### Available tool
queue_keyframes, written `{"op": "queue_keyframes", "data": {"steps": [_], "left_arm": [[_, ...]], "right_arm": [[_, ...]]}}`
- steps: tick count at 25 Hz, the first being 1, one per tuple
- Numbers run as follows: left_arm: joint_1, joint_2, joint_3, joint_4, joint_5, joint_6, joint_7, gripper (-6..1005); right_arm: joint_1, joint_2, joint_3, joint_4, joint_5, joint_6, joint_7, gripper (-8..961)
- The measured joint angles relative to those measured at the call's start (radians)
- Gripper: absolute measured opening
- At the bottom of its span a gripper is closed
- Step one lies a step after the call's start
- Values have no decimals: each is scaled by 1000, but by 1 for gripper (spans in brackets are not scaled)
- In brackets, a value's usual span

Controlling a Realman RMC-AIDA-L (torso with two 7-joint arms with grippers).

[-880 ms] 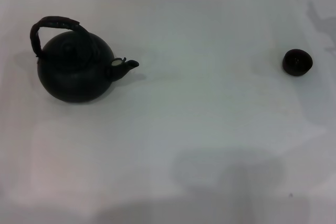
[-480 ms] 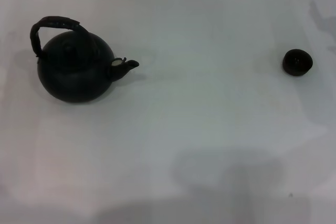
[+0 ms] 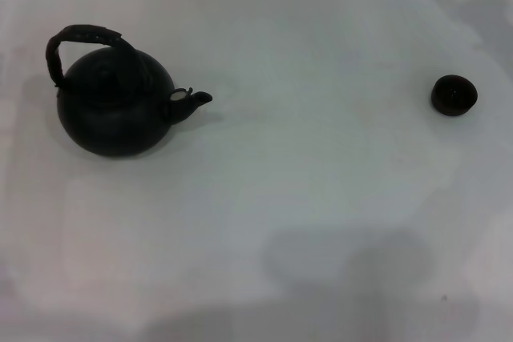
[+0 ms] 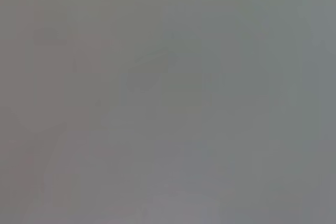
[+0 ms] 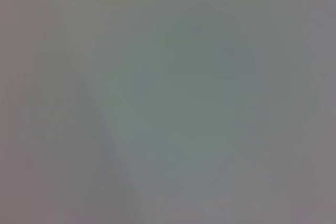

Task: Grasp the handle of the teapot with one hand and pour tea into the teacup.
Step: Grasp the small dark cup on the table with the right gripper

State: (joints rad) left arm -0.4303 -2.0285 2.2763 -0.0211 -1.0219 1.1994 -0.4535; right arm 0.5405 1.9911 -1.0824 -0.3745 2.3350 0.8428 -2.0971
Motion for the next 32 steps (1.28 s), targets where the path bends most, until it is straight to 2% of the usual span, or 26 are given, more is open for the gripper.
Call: {"op": "queue_keyframes", "data": {"steps": [4,6,7,11,13,16,19,22,29,32], "left_arm": [[-8,-8,0,-4,-28,0,0,726],[-10,-9,0,-6,-40,0,-1,727],[-10,-10,0,-7,-45,0,-1,727],[-12,-11,0,-7,-60,0,-1,727],[-15,-11,0,-7,-67,0,0,726],[-21,-11,0,-7,-88,-3,3,726],[-30,-10,0,-7,-97,-14,6,726],[-37,-7,0,-8,-98,-22,6,726],[-45,-3,0,-7,-99,-24,7,727],[-51,-3,0,-8,-99,-24,8,727]], "right_arm": [[27,-43,-33,-147,-302,-51,276,841],[76,-79,-34,-205,-546,-16,460,840],[76,-79,-34,-205,-546,-16,460,840],[135,-117,-27,-232,-732,96,605,839],[160,-130,-27,-247,-808,149,665,839],[189,-135,-30,-294,-969,201,797,838],[211,-119,-31,-365,-1185,239,955,837],[222,-86,-27,-447,-1360,310,1071,837],[227,-7,-27,-619,-1639,456,1245,835],[230,17,-42,-672,-1741,501,1306,835]]}}
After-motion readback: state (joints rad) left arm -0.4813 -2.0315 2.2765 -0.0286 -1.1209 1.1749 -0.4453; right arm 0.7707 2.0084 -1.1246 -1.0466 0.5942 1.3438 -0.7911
